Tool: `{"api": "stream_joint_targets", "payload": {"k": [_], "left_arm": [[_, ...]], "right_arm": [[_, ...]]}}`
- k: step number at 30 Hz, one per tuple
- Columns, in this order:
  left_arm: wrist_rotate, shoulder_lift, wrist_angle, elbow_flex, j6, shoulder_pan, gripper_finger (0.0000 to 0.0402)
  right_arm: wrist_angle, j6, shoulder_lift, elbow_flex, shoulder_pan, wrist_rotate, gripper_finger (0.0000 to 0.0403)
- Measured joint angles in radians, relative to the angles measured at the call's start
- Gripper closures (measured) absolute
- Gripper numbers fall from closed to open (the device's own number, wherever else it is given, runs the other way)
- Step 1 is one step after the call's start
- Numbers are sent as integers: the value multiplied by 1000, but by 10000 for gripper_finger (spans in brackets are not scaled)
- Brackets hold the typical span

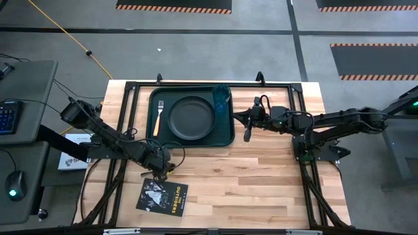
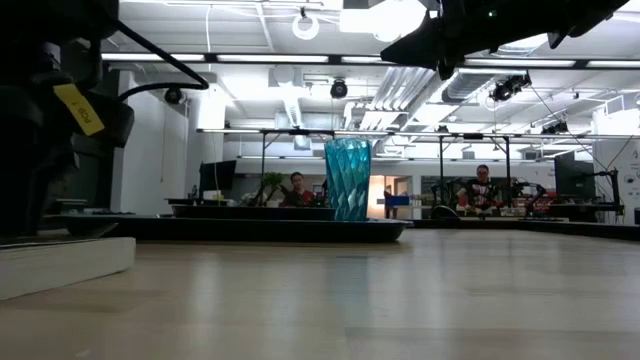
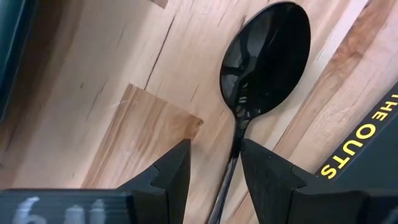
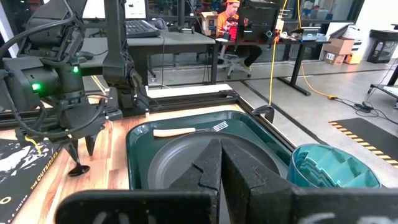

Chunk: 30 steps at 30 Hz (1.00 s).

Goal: Pick and place plate/cup/fork/spoon on tray
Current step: Put the black spoon on the right side of the orange fork on the black tray

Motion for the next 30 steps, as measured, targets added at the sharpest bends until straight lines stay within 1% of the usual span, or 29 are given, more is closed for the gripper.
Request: {"api": "stream_joint_targets", "payload": {"k": [3,6,22,26,30], "left_arm": [[4,0,0,0,14,0,270],[29,-3,-3,0,33,0,270],[48,-3,6,0,135,-16,270],[45,12,13,-6,149,-34,270],[9,46,9,-9,152,-50,271]], "right_arm": [[0,0,0,0,0,0,403],[0,0,0,0,0,0,403],[-1,0,0,0,0,0,403],[-1,0,0,0,0,0,403],[-1,0,0,0,0,0,403]]}}
